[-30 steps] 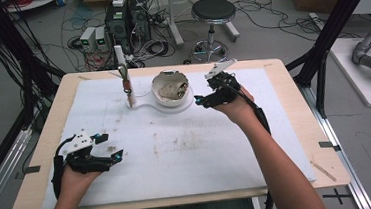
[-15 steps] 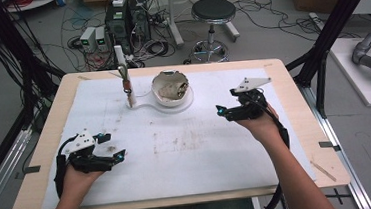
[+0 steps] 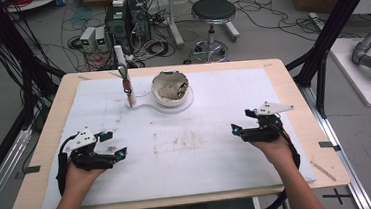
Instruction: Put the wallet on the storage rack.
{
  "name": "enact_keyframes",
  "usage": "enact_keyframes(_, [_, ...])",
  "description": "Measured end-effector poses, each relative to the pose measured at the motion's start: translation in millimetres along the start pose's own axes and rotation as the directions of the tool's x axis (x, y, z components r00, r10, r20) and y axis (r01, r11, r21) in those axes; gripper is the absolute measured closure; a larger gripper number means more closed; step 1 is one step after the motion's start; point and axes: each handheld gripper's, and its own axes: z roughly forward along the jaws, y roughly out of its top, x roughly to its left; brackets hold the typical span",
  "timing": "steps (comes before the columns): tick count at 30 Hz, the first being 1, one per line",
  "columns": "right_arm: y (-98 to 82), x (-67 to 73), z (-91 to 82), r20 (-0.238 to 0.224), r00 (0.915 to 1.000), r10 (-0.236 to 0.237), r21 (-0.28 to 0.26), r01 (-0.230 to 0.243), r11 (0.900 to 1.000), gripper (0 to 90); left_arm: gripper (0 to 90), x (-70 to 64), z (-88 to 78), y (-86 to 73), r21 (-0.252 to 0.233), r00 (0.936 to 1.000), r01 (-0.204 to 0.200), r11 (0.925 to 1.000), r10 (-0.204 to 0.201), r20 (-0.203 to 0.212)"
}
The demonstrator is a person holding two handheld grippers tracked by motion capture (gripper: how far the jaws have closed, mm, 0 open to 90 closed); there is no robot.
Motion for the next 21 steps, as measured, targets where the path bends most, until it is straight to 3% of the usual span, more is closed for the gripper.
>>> enact_keyframes(3, [-10.5,-3.4,-0.2,-0.015,0.9998,0.01,0.021,-0.01,1.0,20.1,16.1,-0.1,1.7,0.5,0.0,1.0,0.001,1.0,-0.001,0.004])
enact_keyframes(6, [-18.4,-5.9,-3.1,-0.005,0.9998,0.019,-0.013,-0.019,1.0,20.1,16.2,-0.6,3.5,0.8,0.0,1.0,-0.001,1.0,0.001,0.009])
enact_keyframes(9, [-24.3,-10.4,-3.0,0.001,0.999,0.045,-0.012,-0.045,0.999,20.1,16.1,-1.0,5.3,0.6,0.004,0.9999,-0.002,1.0,0.002,0.01])
enact_keyframes(21, [-25.2,-10.6,2.5,-0.004,0.9998,0.021,-0.003,-0.021,1.0,18.4,16.2,0.3,6.6,-0.4,0.007,0.9999,0.0,1.0,0.0,0.012])
